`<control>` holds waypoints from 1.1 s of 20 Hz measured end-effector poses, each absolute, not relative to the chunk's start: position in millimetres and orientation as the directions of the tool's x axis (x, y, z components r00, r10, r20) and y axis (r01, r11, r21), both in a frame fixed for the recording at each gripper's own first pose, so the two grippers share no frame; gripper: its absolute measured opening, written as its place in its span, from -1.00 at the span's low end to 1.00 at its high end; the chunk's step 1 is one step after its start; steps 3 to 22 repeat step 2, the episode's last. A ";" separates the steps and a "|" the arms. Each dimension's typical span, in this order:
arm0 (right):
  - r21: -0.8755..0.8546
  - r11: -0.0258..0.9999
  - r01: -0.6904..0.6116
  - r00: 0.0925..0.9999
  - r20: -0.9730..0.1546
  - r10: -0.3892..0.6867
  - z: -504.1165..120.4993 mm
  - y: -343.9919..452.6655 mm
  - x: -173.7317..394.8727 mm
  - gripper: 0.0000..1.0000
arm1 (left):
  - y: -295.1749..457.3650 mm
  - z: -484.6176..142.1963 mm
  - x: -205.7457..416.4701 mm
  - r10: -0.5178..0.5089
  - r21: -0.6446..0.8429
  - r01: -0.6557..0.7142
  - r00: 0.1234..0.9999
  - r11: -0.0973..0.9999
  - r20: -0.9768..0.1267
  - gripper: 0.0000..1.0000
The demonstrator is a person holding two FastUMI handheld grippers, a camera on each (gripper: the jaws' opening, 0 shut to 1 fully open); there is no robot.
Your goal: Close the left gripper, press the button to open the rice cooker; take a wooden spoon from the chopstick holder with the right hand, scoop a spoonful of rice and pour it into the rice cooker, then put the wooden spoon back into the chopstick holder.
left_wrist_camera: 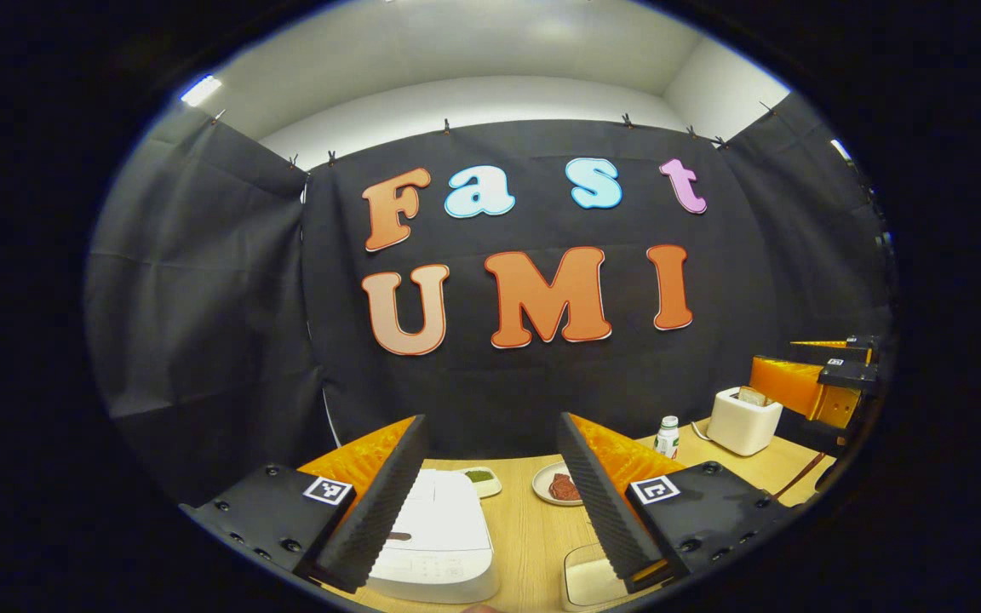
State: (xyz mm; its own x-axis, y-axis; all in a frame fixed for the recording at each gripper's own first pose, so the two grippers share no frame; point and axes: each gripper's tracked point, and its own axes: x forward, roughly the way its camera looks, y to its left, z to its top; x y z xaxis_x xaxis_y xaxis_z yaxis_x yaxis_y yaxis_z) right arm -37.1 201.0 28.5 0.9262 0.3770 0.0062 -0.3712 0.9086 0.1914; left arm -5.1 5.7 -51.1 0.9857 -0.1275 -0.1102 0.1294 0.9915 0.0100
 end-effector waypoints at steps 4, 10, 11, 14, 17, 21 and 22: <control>0.174 0.915 -0.365 0.930 0.030 0.365 33.3 203.2 -41.5 0.89 | 3.8 -50.8 -5.1 -0.137 0.001 0.138 0.984 0.990 -0.109 1.00; 0.174 0.915 -0.365 0.930 0.030 0.365 33.3 203.2 -41.5 0.89 | 3.8 -50.8 -5.1 -0.137 0.001 0.138 0.984 0.990 -0.109 1.00; 0.174 0.915 -0.365 0.930 0.030 0.365 33.3 203.2 -41.5 0.89 | 3.8 -50.8 -5.1 -0.137 0.001 0.138 0.984 0.990 -0.109 1.00; 0.174 0.915 -0.365 0.930 0.030 0.365 33.3 203.2 -41.5 0.89 | 3.8 -50.8 -5.1 -0.137 0.001 0.138 0.984 0.990 -0.109 1.00; 0.174 0.915 -0.365 0.930 0.030 0.365 33.3 203.2 -41.5 0.89 | 3.8 -50.8 -5.1 -0.137 0.001 0.138 0.984 0.990 -0.109 1.00; 0.174 0.915 -0.365 0.930 0.030 0.365 33.3 203.2 -41.5 0.89 | 3.8 -50.8 -5.1 -0.137 0.001 0.138 0.984 0.990 -0.109 1.00; 0.174 0.915 -0.365 0.930 0.030 0.365 33.3 203.2 -41.5 0.89 | 3.8 -50.8 -5.1 -0.137 0.001 0.138 0.984 0.990 -0.109 1.00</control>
